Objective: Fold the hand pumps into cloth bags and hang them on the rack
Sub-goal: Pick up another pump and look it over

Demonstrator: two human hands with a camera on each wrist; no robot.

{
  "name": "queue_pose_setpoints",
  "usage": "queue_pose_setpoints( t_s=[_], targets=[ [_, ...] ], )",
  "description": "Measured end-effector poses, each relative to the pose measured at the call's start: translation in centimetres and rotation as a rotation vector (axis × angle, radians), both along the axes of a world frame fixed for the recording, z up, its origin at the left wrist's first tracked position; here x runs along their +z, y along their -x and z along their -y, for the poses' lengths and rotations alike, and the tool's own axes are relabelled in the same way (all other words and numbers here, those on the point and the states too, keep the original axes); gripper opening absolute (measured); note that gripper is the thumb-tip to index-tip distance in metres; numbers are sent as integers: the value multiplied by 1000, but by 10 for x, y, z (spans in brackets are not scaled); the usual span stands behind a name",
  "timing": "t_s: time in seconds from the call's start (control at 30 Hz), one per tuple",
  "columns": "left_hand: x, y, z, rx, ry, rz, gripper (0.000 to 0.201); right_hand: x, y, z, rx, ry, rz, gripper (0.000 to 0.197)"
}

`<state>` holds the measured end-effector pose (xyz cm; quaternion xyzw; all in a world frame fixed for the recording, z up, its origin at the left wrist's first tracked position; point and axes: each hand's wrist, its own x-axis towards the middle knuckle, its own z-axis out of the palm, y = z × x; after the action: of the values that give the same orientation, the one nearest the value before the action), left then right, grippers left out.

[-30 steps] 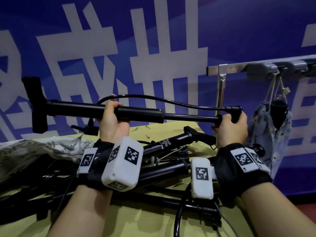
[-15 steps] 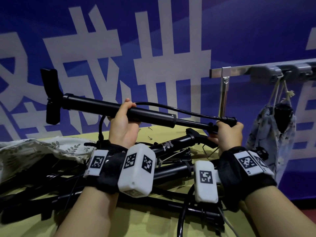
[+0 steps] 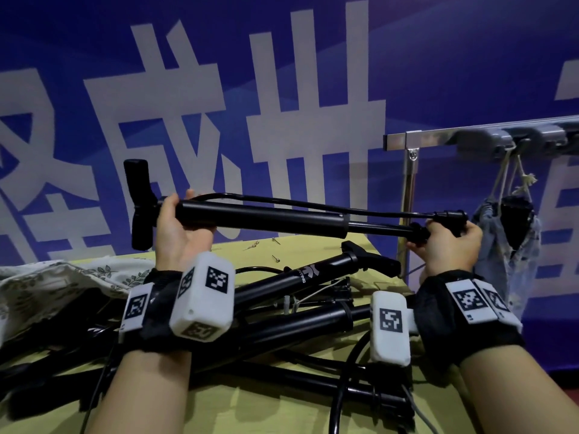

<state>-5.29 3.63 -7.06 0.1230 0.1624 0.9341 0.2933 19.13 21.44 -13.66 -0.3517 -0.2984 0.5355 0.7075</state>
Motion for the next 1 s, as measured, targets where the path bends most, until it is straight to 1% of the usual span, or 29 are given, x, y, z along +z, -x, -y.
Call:
queue_pose_setpoints(
  t_s=[0.07,0.13,0.17,0.27,0.43,0.6,0.77,0.87,1.0],
  targets=[
    [-3,0,-3,-27,-19,-12,6,2,1,0,-29,-40,21,31],
    [-5,-2,-6,-36,-25,-28,12,3,2,0,-80,-63,32,25],
    [-6,-3,-7,-40,-32,-25,14,4,3,2,-97,-69,29,25],
    [-7,-5,-10,-33,-48,-8,16,5,5,7,-98,-92,8,47],
    [-6,-5,-9,14,-100,16,17,6,5,6,-80,-119,-14,57],
    [-6,-10,-7,89,-77,16,19,7,6,13,-6,-136,7,66],
    [-5,-22,-13,165,84,-60,25,3,15,19,51,-190,93,71],
    [-6,-24,-14,169,104,-32,23,4,16,23,96,-231,102,68],
    [-6,-29,-16,149,103,-40,22,8,12,32,165,-206,126,65]
  ],
)
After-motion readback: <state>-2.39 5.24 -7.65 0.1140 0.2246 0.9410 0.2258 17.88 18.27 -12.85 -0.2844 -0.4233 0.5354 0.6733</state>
